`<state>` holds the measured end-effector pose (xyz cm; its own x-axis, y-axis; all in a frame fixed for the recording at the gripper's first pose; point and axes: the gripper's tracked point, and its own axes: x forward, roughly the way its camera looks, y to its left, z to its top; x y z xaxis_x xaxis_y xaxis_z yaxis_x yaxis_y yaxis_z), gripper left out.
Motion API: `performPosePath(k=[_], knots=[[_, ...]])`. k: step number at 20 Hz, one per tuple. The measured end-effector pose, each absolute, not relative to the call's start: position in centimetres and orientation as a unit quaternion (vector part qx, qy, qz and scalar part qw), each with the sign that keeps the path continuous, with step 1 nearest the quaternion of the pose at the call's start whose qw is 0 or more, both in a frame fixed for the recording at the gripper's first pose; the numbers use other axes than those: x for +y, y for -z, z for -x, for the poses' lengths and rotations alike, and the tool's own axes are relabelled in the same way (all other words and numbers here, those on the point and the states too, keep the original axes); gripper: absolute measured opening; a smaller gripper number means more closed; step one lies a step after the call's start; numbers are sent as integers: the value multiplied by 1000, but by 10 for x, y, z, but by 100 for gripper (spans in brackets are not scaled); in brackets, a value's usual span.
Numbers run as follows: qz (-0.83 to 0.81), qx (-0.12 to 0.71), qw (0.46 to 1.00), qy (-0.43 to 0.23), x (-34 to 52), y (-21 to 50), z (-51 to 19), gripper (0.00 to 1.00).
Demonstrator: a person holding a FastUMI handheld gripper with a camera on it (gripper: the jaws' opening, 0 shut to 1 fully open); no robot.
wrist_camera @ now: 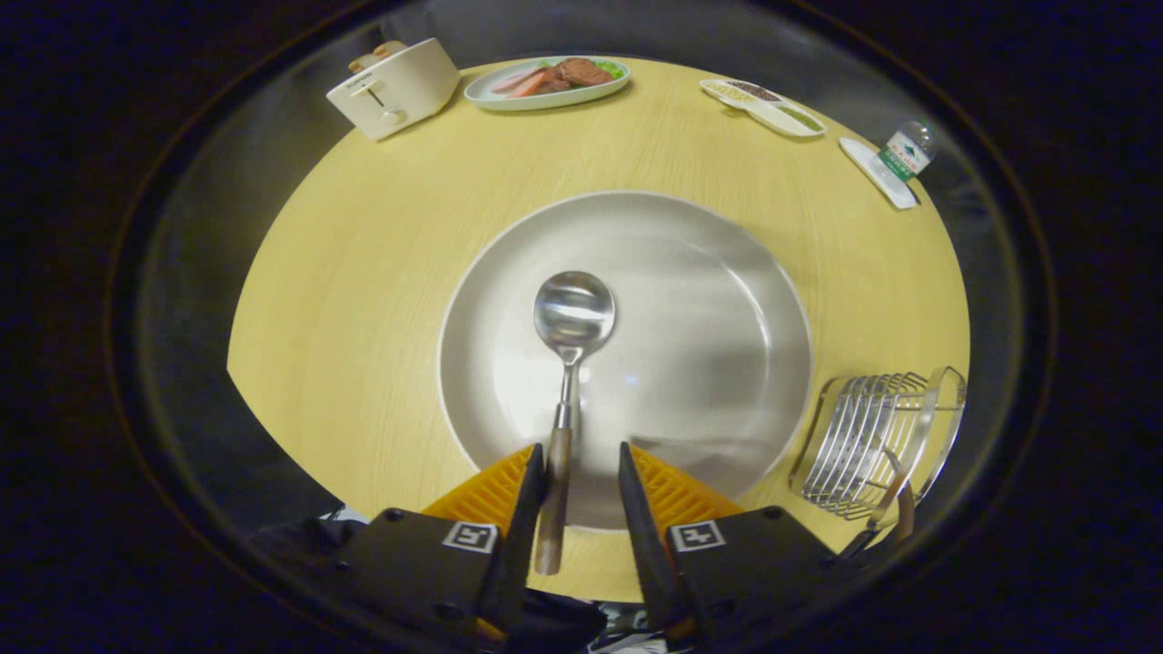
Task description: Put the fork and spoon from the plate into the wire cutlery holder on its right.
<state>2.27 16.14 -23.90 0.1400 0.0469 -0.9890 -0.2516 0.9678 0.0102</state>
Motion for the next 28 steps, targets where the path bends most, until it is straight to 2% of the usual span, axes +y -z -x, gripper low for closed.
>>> performPosePath(k=[3, 5, 11, 16, 23, 28], knots=[[74, 660, 742, -95, 160, 241, -16, 18], [87, 660, 740, -92, 155, 241, -13, 13], [81, 648, 753, -82, 141, 221, -14, 13], [60, 623, 778, -58, 112, 193, -24, 6], [25, 590, 804, -67, 92, 144, -18, 6], [3, 581, 813, -30, 48, 108, -12, 6]])
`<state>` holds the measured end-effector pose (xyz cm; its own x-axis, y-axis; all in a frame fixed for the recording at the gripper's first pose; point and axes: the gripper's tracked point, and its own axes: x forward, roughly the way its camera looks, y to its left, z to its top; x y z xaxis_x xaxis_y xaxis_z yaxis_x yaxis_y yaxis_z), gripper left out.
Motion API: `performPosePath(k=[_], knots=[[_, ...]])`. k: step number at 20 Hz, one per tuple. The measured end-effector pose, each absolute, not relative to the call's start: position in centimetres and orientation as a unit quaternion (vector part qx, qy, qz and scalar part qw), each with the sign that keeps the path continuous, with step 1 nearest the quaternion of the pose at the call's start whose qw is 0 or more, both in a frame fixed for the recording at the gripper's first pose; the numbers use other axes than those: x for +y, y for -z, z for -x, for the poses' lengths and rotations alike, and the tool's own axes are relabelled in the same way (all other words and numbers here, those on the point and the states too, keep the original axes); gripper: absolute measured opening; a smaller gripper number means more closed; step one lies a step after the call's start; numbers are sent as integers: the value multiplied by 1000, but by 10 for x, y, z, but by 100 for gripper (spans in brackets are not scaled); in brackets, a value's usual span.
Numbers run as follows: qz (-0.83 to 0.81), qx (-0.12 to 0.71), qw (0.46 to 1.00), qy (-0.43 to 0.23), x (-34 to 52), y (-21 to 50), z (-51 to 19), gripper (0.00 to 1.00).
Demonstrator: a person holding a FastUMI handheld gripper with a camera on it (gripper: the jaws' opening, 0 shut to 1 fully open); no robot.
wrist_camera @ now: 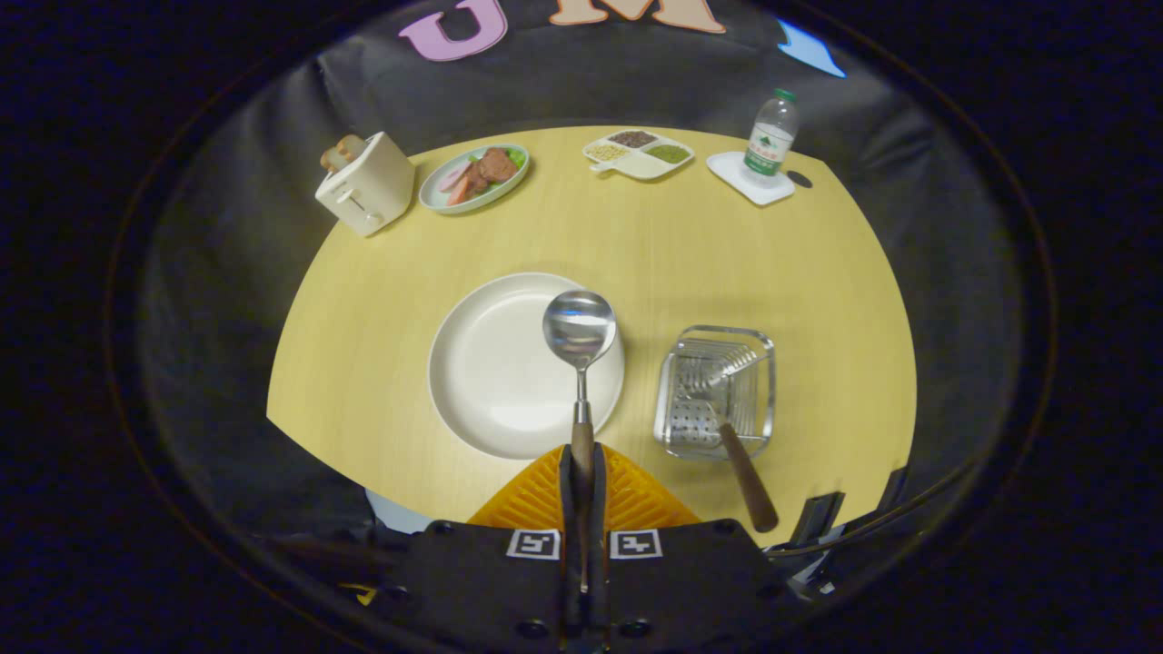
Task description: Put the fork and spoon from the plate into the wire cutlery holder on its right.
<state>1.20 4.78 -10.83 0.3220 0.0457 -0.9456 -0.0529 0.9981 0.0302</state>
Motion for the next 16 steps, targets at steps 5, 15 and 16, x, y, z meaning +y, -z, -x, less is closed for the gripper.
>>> performPosePath(k=[5, 15, 16], knots=[[27, 608, 793, 25, -1, 99, 9, 6], [96, 687, 719, 47, -19, 122, 27, 6], [95, 690, 716, 45, -15, 124, 24, 6]])
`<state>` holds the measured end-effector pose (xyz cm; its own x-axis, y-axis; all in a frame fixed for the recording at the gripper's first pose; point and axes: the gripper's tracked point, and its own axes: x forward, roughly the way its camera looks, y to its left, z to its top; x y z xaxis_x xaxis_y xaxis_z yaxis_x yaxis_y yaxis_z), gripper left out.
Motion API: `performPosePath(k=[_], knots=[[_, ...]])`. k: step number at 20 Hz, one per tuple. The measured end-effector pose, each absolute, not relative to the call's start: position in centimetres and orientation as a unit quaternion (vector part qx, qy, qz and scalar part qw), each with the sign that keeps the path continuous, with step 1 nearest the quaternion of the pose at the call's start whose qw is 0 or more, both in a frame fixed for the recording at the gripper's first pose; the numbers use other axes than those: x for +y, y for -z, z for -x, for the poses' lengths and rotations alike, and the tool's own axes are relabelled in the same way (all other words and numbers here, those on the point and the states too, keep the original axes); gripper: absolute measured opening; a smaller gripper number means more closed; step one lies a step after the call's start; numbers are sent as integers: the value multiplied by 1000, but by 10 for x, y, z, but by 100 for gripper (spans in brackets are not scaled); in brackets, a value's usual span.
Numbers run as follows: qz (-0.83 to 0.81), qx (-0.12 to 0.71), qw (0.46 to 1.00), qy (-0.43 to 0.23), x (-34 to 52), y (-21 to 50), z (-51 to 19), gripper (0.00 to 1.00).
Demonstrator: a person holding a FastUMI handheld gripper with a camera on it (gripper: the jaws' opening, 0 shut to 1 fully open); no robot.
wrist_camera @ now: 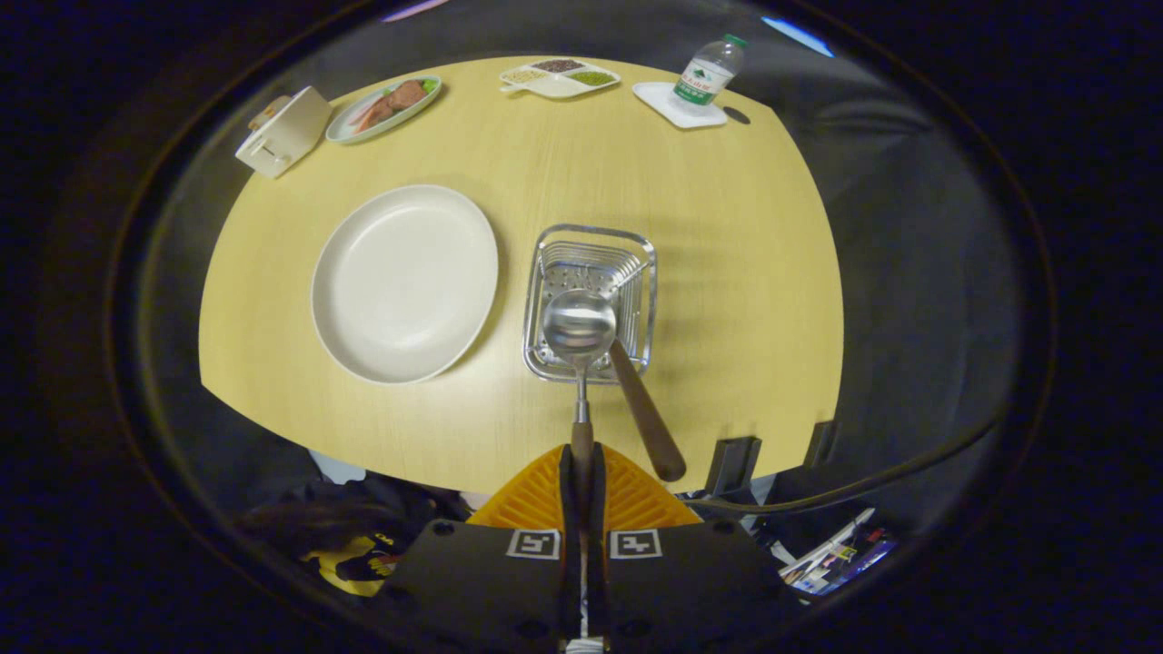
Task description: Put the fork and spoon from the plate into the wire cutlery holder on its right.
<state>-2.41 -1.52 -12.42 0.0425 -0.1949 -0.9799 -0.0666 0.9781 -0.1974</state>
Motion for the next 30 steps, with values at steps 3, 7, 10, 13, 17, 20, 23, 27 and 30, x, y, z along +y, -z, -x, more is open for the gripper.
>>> performPosePath(k=[3, 7, 10, 13, 17, 20, 23, 27, 30], knots=[[91, 696, 711, 46, -13, 130, 17, 10], [65, 681, 728, 45, -13, 126, 8, 21], [48, 672, 738, 46, -16, 121, 7, 41], [27, 656, 754, 29, -9, 112, 7, 44], [-2, 618, 786, -1, 4, 98, 0, 66], [-22, 576, 817, -21, 15, 82, -9, 80], [-62, 519, 850, -63, 42, 63, -21, 90], [-97, 436, 889, -97, 63, 50, -41, 100], [-127, 357, 917, -123, 79, 29, -55, 100]])
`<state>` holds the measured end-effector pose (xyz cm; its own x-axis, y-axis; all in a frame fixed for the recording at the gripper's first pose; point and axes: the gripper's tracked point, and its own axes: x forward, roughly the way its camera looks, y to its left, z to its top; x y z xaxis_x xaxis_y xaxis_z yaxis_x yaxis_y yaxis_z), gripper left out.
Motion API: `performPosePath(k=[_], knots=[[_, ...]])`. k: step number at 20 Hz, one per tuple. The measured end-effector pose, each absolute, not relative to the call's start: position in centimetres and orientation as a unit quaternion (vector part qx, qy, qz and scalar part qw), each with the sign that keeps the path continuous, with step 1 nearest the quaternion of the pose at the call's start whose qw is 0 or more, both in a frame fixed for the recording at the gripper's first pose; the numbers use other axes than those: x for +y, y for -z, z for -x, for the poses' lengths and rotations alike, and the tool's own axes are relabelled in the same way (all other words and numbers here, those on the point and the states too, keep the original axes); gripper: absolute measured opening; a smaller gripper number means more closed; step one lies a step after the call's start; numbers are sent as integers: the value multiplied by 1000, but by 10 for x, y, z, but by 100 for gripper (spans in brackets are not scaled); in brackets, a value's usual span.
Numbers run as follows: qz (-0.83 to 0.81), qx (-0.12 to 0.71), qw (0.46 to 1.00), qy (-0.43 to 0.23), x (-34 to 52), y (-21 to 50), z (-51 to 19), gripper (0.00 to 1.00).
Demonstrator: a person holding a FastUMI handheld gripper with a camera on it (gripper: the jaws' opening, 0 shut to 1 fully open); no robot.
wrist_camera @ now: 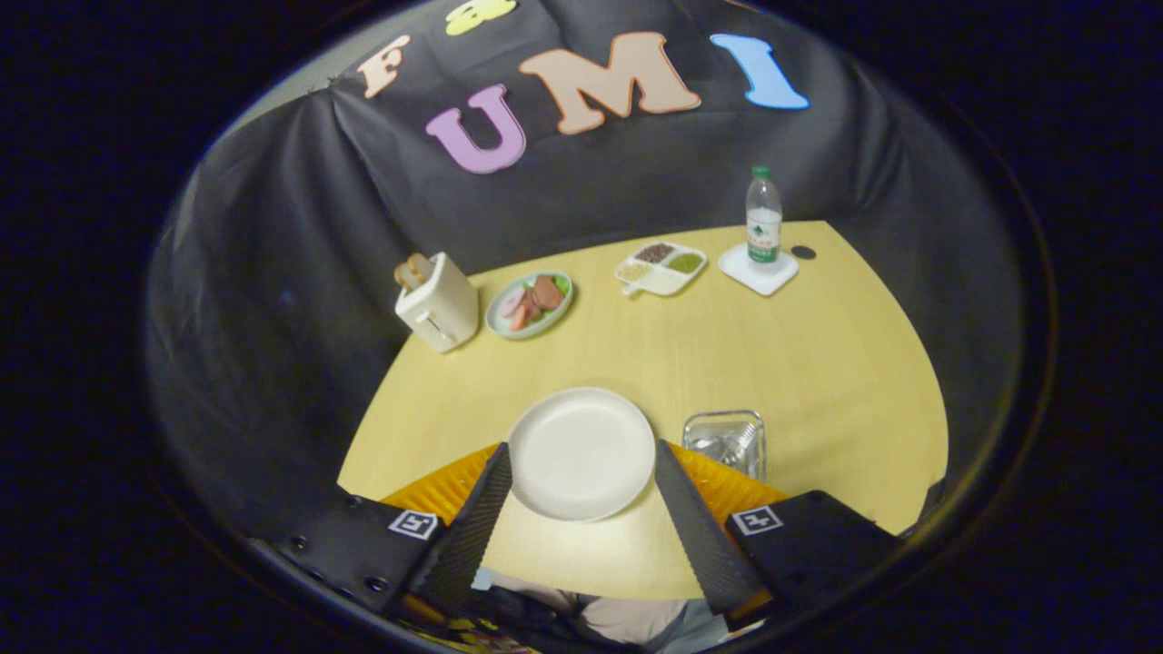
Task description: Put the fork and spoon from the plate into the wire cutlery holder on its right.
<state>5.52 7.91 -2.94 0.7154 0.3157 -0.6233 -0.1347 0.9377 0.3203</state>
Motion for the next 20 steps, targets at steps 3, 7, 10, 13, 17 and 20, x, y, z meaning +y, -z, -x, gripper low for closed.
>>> performPosePath(k=[3, 7, 10, 13, 17, 20], knots=[[-130, 277, 943, -132, 82, 13, -66, 100], [-108, 183, 968, -132, 90, -2, -66, 100], [-69, 116, 984, -117, 86, -4, -71, 100], [-32, 70, 992, -100, 86, -1, -68, 100], [-21, 24, 995, -94, 91, 4, -64, 100], [-16, 9, 996, -84, 92, 9, -63, 100]])
